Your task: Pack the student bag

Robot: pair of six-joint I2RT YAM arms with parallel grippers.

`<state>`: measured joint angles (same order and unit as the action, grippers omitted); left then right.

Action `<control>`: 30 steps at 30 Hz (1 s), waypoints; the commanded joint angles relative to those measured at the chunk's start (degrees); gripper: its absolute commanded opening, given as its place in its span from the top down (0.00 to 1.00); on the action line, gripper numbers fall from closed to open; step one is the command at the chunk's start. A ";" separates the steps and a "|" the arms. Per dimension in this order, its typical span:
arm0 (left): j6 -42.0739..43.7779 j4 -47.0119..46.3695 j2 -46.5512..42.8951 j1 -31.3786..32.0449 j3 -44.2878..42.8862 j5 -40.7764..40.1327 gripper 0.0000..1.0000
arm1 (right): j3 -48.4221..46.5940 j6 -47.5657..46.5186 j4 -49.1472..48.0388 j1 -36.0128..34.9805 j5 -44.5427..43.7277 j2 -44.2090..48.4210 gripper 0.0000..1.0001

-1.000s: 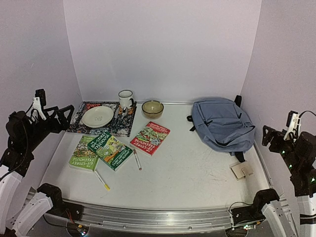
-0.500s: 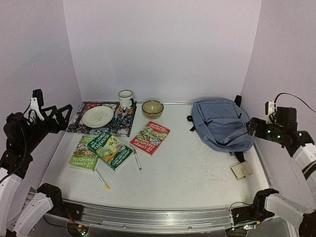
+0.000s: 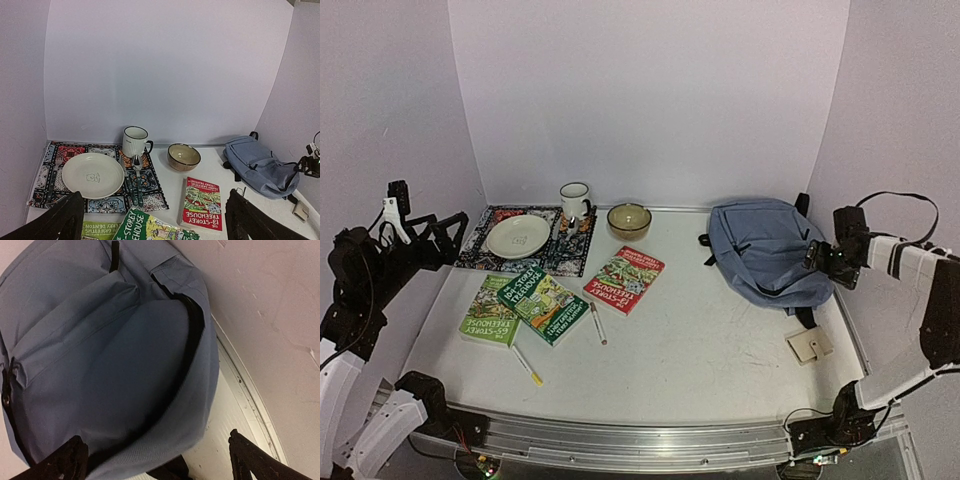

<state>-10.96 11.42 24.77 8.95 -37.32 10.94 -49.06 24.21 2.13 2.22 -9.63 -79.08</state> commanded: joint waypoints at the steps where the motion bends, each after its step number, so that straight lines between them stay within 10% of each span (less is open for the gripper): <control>1: -0.29 -2.30 0.69 -0.18 -0.47 0.88 0.01 | -5.07 4.34 -5.24 0.24 -3.27 -8.27 0.02; 7: -0.29 -2.43 1.44 -0.18 -0.45 1.64 0.01 | -7.63 4.52 -5.72 0.26 -5.20 -16.38 0.07; 15: -0.54 -2.65 1.95 -0.17 -0.38 1.99 0.01 | -8.52 -2.18 -3.68 0.24 -4.77 -11.21 1.00; 30: -1.55 -3.02 6.38 -0.13 -1.87 9.54 0.05 | -31.79 -30.39 13.13 -6.22 -14.42 6.53 1.00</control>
<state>-11.00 11.28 27.76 8.95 -37.32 14.42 -73.59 4.84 12.96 0.74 -16.80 -77.04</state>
